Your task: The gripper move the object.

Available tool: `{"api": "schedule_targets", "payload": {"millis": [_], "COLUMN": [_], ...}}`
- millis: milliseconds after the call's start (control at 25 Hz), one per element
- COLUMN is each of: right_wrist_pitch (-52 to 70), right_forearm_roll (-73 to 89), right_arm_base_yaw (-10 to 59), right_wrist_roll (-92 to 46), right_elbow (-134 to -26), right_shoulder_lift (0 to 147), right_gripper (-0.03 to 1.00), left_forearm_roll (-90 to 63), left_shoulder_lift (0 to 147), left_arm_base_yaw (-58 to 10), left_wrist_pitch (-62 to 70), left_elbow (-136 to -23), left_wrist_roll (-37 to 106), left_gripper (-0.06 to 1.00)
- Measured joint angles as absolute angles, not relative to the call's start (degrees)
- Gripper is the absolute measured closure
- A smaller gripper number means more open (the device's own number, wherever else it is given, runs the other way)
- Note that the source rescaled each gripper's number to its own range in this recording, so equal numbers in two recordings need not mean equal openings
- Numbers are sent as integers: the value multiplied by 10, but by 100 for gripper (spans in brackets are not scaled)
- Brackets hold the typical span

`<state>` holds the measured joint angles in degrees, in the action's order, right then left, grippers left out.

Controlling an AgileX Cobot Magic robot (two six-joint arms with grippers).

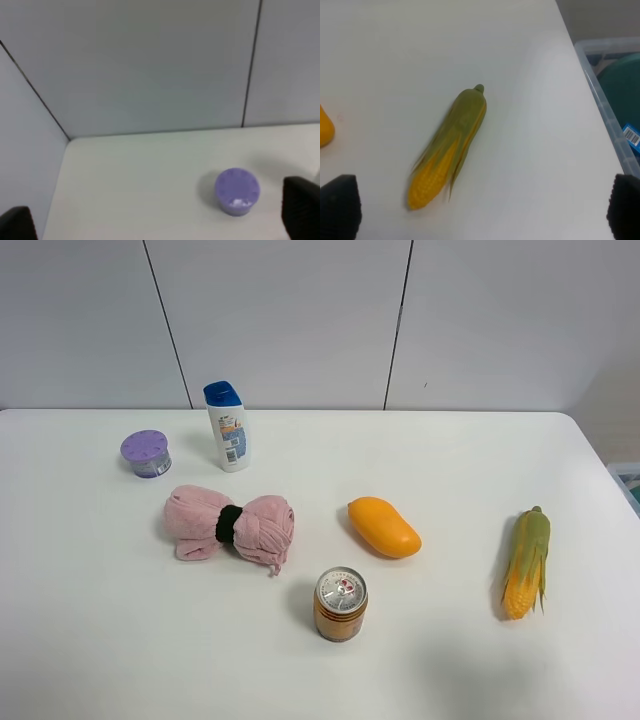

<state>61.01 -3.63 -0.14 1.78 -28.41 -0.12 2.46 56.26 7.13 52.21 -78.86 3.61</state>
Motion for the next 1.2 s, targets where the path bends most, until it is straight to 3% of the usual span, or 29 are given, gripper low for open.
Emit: {"api": "schedule_targets", "payload": {"millis": [360,840,1200], "right_wrist_pitch": [610,610,610], "right_forearm_roll": [-36,-36,-36], "right_arm_base_yaw": [-1,-1,-1], "right_wrist_roll": [18,18,18], "right_elbow": [-284,-284,-284], "right_shoulder_lift": [-1,-1,-1], "right_gripper": [-3,-3,-3], "left_forearm_roll": [11,0,-19], "left_shoulder_lift": [372,29,-3], "left_arm_base_yaw": [71,71,71], "left_wrist_pitch": [625,620,608], "left_elbow": [-741,-425,-326], "left_wrist_roll": [32,30,30], "left_gripper": [-3,-3,-3]}}
